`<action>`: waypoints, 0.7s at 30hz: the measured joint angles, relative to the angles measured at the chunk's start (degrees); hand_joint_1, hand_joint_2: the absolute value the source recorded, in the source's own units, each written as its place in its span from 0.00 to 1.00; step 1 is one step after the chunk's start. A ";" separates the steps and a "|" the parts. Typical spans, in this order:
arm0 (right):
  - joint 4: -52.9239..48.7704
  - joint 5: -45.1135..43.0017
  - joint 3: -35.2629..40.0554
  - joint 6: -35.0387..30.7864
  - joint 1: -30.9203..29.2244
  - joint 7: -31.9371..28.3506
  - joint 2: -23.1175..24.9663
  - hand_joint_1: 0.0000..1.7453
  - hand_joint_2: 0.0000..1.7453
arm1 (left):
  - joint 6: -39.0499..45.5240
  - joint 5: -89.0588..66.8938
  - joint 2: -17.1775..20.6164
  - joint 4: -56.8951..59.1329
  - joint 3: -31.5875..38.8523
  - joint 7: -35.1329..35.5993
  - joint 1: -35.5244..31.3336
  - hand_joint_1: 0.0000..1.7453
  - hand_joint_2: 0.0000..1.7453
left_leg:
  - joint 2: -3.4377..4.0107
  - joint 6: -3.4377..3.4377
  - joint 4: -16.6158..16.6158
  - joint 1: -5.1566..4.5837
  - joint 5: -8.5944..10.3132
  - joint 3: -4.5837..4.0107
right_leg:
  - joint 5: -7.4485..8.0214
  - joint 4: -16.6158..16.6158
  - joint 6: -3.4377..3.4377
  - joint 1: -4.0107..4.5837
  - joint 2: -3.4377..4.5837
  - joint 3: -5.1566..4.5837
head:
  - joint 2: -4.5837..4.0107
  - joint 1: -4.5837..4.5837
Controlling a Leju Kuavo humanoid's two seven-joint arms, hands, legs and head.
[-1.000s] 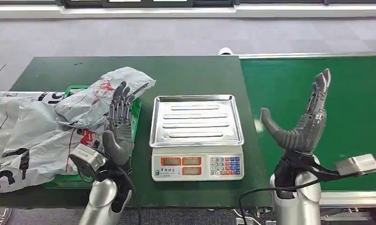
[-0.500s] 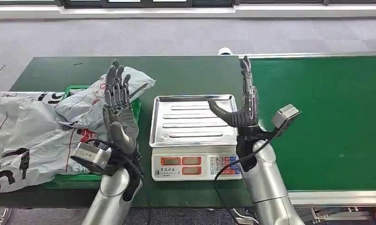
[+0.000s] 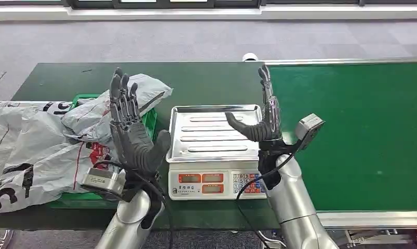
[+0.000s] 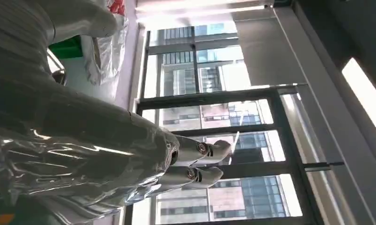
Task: Moved the parcel from conveyor to table for the left to box.
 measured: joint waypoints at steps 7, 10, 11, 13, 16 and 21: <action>0.09 0.24 0.74 0.37 0.00 0.90 0.02 0.00 1.00 | -0.44 0.35 0.00 0.00 0.00 0.00 0.22 0.00 1.00 | 0.01 0.00 0.00 0.00 0.00 -0.01 | 0.00 0.01 0.00 0.00 0.01 0.00 | 0.00 0.00; 0.07 0.55 1.16 0.59 0.00 0.94 0.02 0.00 1.00 | -0.09 -0.35 0.00 0.00 0.00 0.02 0.51 0.00 1.00 | -0.01 0.00 0.00 0.00 0.00 -0.01 | 0.00 0.01 0.00 0.00 -0.01 0.00 | 0.00 0.00; -0.09 0.57 1.33 0.61 0.02 0.90 0.02 0.00 1.00 | -0.02 -0.42 0.02 0.02 0.00 0.02 0.63 0.00 1.00 | -0.01 0.00 0.00 0.00 0.00 -0.01 | 0.00 0.00 0.00 0.00 -0.01 0.00 | 0.00 0.00; -0.75 0.59 1.64 0.61 0.19 0.66 0.00 0.00 1.00 | -0.02 -0.59 0.13 0.18 0.00 0.02 0.73 0.00 1.00 | 0.01 0.00 0.00 0.00 0.00 0.00 | 0.00 0.00 0.00 0.00 0.01 -0.02 | 0.00 0.00; -3.37 0.59 1.88 0.81 1.55 0.07 -0.11 0.00 1.00 | -0.11 -0.68 0.22 1.53 0.00 0.04 0.36 0.00 1.00 | -0.02 0.00 0.00 -0.01 0.00 0.00 | 0.00 -0.01 0.00 0.00 -0.02 -0.01 | 0.00 0.00; -7.35 0.63 2.30 0.81 3.40 0.13 -0.39 0.00 1.00 | -0.28 -0.15 0.39 5.03 0.02 0.04 -0.89 0.00 1.00 | 0.01 0.00 0.00 -0.01 0.00 0.00 | 0.00 0.00 0.00 -0.01 0.02 -0.02 | 0.02 0.00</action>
